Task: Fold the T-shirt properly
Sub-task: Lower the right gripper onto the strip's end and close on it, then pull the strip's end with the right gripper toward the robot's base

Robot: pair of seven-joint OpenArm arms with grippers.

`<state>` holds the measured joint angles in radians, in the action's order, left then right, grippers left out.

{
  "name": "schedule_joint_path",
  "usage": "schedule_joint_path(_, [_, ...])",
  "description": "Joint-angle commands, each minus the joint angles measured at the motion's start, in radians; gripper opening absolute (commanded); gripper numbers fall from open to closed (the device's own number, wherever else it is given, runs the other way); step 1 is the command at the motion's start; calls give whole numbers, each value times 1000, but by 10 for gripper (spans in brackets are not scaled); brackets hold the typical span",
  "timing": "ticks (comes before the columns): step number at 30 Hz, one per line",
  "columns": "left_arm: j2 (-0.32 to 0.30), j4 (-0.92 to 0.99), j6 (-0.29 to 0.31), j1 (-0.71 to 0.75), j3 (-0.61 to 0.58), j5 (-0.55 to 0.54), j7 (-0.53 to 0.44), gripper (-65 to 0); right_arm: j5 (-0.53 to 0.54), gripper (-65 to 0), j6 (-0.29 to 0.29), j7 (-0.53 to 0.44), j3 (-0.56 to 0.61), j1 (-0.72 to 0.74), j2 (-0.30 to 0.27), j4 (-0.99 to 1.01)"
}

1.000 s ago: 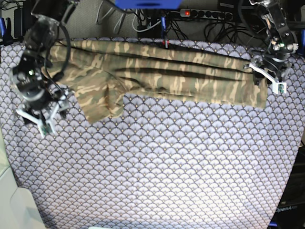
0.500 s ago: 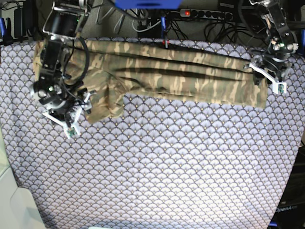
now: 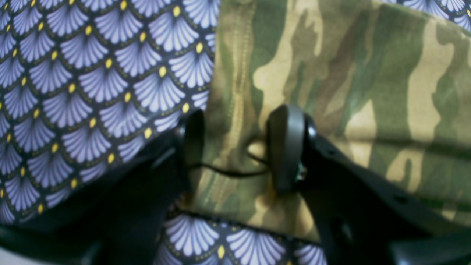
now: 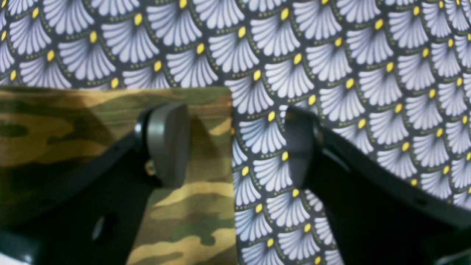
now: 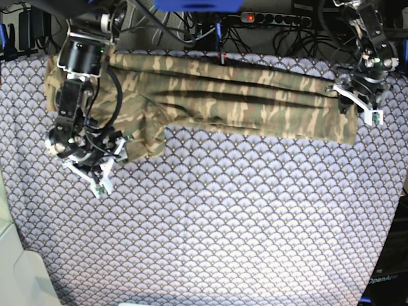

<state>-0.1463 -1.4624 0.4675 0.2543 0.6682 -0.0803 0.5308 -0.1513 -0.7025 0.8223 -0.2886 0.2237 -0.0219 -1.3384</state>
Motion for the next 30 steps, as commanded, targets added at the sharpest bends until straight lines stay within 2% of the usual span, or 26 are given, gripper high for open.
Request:
schedule_joint_path(1, [-8,-13,-8,3,6,12,9,-366,8,-238,4,-28,2,21,0,-13])
schedule_joint_path(11, [-8,-13,-9,3,6,12,9,-366,8,-239,4,-73,2,9,0,-6])
schedule_joint_path(17, [-8,-13,-9,3,6,12,9,-366,8,-239,4,-113,4,18,-6,115])
schedule_joint_path(22, [-8,-13,-9,3,8,12,9,-366,8,-252,4,-125,4,10,-5,124])
schedule_joint_path(25, [-8,-13,-9,4,8,12,9,-366,8,-324,4,-126,4,10,-3,124])
schedule_joint_path(30, [-8,-13,-9,4,8,12,9,-366,8,-555,4,-125,4,16,-6,124])
